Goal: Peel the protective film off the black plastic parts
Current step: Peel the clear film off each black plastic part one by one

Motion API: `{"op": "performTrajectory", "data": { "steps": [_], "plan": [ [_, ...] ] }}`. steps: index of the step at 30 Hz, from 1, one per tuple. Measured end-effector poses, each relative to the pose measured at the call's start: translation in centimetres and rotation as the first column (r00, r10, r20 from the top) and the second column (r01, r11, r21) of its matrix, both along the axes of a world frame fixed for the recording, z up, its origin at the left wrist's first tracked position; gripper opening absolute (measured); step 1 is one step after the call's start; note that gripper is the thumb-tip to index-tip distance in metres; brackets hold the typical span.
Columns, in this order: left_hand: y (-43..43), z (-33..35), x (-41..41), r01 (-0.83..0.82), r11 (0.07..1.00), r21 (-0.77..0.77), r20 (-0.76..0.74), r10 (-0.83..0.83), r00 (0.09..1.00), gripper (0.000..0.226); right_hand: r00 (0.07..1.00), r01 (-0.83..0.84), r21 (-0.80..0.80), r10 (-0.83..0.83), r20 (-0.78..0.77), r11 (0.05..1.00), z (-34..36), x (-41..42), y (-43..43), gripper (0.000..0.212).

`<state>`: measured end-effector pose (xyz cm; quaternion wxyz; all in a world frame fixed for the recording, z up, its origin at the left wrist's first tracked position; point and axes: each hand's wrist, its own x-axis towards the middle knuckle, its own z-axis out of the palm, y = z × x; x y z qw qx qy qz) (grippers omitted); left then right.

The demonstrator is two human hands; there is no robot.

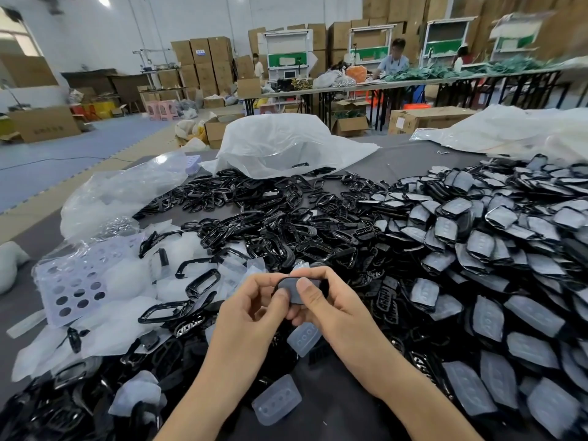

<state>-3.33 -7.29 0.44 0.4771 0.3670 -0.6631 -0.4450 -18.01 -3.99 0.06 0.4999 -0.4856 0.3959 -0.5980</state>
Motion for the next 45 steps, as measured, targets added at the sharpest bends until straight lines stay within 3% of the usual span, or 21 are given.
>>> {"op": "performTrajectory", "data": {
  "steps": [3,8,15,23,31,34,40,45],
  "plan": [
    [0.1,0.2,-0.1,-0.019,1.000,0.015,-0.041,0.020,0.999,0.017,0.999,0.046,-0.021,-0.046,0.020,0.999,-0.2,0.1,-0.3,0.015],
    [0.2,0.7,-0.6,-0.032,0.998,0.058,-0.150,0.041,0.988,0.010,0.967,0.023,-0.012,-0.019,0.253,1.000,-0.2,0.1,-0.7,0.023],
    [0.3,0.5,-0.5,-0.034,0.998,0.043,-0.109,0.038,0.993,0.007,0.961,0.025,0.071,-0.043,0.272,0.997,-0.1,-0.2,-0.7,0.016],
    [0.5,0.2,-0.8,-0.006,1.000,0.002,-0.070,0.006,0.998,0.020,0.978,0.012,0.121,-0.037,0.207,0.993,0.0,-0.7,-0.8,0.003],
    [0.9,0.1,-0.4,-0.012,0.944,-0.330,0.268,0.106,0.957,0.040,0.998,0.038,0.089,-0.043,0.053,0.995,0.2,-1.0,-0.3,0.006],
    [1.2,0.3,-0.2,0.010,0.922,-0.387,0.294,0.113,0.949,0.035,0.999,0.045,0.077,-0.045,0.011,0.996,0.5,-1.1,-0.2,0.013],
    [1.4,0.6,0.0,0.031,0.861,-0.507,0.378,0.190,0.906,0.023,0.993,0.060,0.095,-0.069,0.094,0.994,0.9,-1.0,-0.2,0.024],
    [1.6,0.3,-0.1,0.225,0.787,-0.575,0.543,0.161,0.824,0.028,0.978,0.149,0.122,-0.164,0.131,0.981,0.7,-1.1,-0.4,0.033]
  ]
}}
